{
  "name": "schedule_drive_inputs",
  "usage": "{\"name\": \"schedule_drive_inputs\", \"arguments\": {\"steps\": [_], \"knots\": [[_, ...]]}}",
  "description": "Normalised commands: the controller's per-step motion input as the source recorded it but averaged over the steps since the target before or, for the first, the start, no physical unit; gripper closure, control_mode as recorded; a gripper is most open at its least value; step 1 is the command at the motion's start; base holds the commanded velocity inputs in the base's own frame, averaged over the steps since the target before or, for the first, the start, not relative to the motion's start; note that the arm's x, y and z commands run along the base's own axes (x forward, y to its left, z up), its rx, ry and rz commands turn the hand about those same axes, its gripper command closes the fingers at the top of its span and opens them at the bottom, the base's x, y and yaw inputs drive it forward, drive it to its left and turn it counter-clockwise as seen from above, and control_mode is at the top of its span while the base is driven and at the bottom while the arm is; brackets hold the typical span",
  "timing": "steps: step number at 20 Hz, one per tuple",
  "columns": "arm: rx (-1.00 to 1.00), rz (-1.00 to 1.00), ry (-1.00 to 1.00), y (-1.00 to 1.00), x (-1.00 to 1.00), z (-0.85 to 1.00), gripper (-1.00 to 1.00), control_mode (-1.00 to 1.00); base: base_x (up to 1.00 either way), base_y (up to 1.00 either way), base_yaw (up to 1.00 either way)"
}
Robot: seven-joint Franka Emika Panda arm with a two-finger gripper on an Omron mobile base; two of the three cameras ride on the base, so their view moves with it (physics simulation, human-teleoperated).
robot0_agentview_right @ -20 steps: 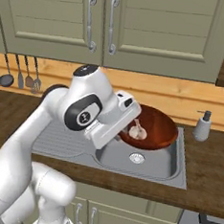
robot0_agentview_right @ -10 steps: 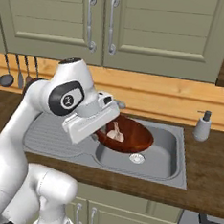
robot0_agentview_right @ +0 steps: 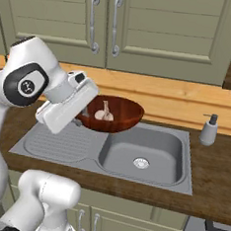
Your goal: Pick the garlic from the sink and place it in the bowl. Then pick the bowl and place it in the microwave. Then close the microwave door and press the start button.
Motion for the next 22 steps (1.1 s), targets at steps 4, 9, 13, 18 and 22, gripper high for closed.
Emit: {"name": "schedule_drive_inputs", "arguments": {"steps": [4, 9, 13, 18, 22], "knots": [[-0.10, 0.38, -0.11, 0.22, -0.18, 0.09, 1.00, -1.00, 0.00, 0.00, 0.00], [-0.09, 0.17, -0.19, 0.54, -0.56, 0.34, 1.00, -1.00, 0.00, 0.00, 0.00], [-0.01, 0.00, -0.07, 0.66, -0.30, 0.13, 1.00, -1.00, 0.00, 0.00, 0.00], [0.03, 0.00, -0.01, 0.36, -0.24, 0.15, 1.00, -1.00, 0.00, 0.00, 0.00], [0.01, 0.00, -0.01, 0.08, -0.19, 0.02, 1.00, 1.00, 0.00, 0.04, 0.01]]}}
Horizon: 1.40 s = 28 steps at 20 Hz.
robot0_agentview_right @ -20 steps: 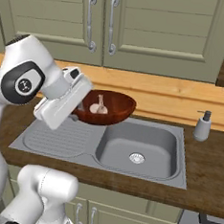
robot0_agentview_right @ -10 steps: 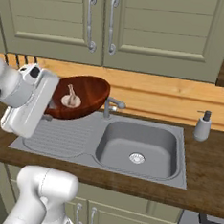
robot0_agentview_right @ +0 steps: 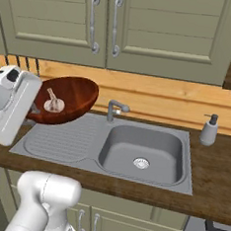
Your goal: Pick the garlic from the sink and place it in the bowl. Then pick the bowl and place it in the microwave. Then close the microwave door and press the start button.
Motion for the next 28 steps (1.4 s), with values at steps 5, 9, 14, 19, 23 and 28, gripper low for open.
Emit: {"name": "schedule_drive_inputs", "arguments": {"steps": [5, 9, 14, 19, 23, 28], "knots": [[0.00, 0.00, 0.00, 0.00, 0.00, 0.00, 1.00, 1.00, -0.45, 0.08, 0.00], [0.00, 0.00, 0.00, 0.00, 0.00, 0.00, 1.00, 1.00, -1.00, 0.05, -0.09], [0.00, 0.00, 0.00, 0.00, 0.00, 0.00, 1.00, 1.00, -0.75, -0.01, -0.42], [0.00, 0.00, 0.00, 0.00, 0.00, 0.00, 1.00, 1.00, -0.08, -0.08, -0.68], [0.00, 0.00, 0.00, 0.00, 0.00, 0.00, 1.00, 1.00, 0.00, -0.51, -0.72], [0.00, 0.00, 0.00, 0.00, 0.00, 0.00, 1.00, 1.00, 0.00, -0.58, -0.73]]}}
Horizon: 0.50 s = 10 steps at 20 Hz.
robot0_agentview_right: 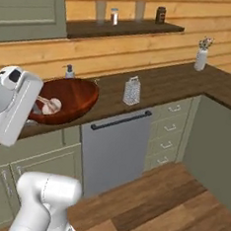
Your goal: Pick the garlic from the sink and place it in the bowl. Then pick the bowl and place it in the microwave. Then close the microwave door and press the start button.
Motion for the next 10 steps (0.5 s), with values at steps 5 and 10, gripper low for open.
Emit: {"name": "schedule_drive_inputs", "arguments": {"steps": [5, 10], "knots": [[0.00, 0.00, 0.00, 0.00, 0.00, 0.00, 1.00, 1.00, 0.00, -0.56, -0.73], [0.00, 0.00, 0.00, 0.00, 0.00, 0.00, 1.00, 1.00, 0.00, -0.53, -0.78]]}}
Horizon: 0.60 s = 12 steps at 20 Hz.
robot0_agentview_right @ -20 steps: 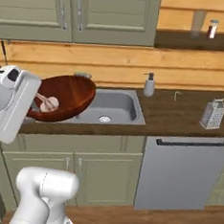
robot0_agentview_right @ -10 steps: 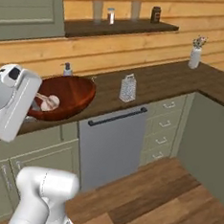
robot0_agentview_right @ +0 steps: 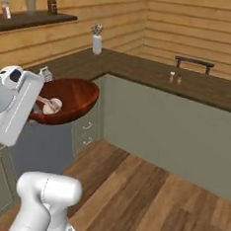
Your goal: Pick the garlic from the sink and place it in the bowl. Then pick the bowl and place it in the microwave. Then close the microwave door and press the start button.
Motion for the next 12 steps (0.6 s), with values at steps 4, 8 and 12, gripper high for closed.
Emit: {"name": "schedule_drive_inputs", "arguments": {"steps": [4, 8, 12], "knots": [[0.00, 0.00, 0.00, 0.00, 0.00, 0.00, 1.00, 1.00, 0.00, -0.39, -0.82], [0.00, 0.00, 0.00, 0.00, 0.00, 0.00, 1.00, 1.00, 0.00, -0.34, -0.84], [0.00, 0.00, 0.00, 0.00, 0.00, 0.00, 1.00, 1.00, 0.00, -0.37, -0.83]]}}
